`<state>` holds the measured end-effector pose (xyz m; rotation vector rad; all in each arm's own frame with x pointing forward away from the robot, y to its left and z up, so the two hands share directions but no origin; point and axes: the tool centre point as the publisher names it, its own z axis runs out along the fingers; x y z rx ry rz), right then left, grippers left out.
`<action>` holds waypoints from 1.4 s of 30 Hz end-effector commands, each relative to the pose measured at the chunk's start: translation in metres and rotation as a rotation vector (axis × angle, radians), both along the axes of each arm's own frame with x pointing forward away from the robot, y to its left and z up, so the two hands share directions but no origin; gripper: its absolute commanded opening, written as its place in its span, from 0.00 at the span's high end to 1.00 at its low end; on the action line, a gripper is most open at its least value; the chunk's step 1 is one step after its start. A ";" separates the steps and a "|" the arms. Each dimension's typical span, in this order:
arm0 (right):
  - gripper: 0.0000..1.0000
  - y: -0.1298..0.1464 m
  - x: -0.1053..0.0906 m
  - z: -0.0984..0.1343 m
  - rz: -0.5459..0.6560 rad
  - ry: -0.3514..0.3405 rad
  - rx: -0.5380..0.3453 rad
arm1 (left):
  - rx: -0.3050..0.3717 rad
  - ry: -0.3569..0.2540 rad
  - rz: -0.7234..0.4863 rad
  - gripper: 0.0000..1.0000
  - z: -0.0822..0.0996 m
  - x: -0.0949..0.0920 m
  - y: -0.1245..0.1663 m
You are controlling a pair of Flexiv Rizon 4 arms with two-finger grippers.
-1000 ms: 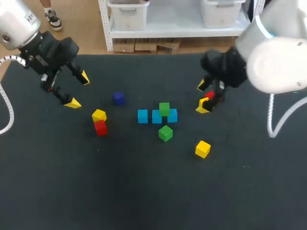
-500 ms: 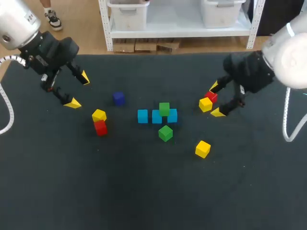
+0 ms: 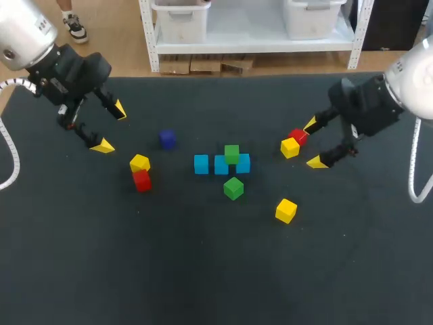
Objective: Place the blue cubes, place green cubes on the blue cubes, place the yellow cubes on the green cubes, then place the red cubes on the yellow cubes, and place purple cube on the red cubes.
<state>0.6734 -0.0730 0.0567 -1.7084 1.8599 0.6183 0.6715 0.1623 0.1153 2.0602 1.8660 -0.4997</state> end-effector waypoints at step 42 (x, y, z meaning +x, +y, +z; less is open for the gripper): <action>0.00 -0.001 0.000 0.000 0.000 -0.001 0.002 | -0.008 -0.056 0.342 0.00 -0.045 -0.078 -0.106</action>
